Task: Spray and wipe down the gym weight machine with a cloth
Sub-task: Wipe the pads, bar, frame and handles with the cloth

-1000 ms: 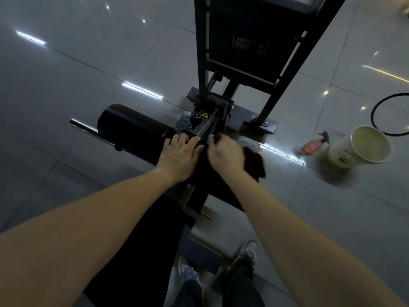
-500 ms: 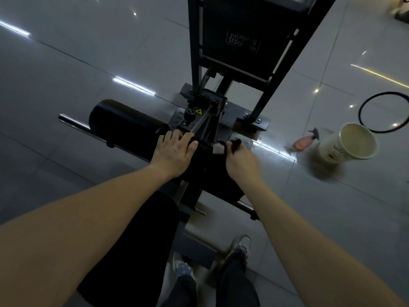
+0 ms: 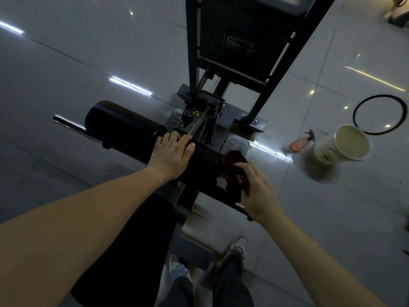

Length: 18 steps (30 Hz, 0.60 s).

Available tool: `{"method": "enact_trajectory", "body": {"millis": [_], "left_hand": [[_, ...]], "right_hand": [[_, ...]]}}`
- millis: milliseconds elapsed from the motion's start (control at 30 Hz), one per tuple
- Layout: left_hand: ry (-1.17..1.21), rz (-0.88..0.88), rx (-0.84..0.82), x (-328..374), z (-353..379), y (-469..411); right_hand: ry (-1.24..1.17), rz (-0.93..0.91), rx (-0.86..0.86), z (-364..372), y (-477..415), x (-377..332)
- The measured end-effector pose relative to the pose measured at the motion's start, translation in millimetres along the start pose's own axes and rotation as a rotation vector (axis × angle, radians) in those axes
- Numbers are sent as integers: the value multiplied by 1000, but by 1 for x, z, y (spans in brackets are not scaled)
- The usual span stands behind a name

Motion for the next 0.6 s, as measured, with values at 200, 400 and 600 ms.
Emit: {"method": "enact_trajectory", "body": {"millis": [200,400,600], "left_hand": [[5,-10,-6,4,-3,-1],[-125,-35,-47,18,-7,-34],[-63,2,111,19,-7,-45]], "right_hand": [[-52,391,63,23,-42,-14],[-37,658,-202,28,-83,11],[-46,758,-452,42,-107,30]]}}
Point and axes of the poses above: each hand's wrist, its own y-axis away from the middle knuckle, its own z-axis out of the palm, x = y × z, the point moved 4 cm from there along -y, towards the middle knuckle, and after that the axes turned 12 degrees about y, right-handed, at the moved point
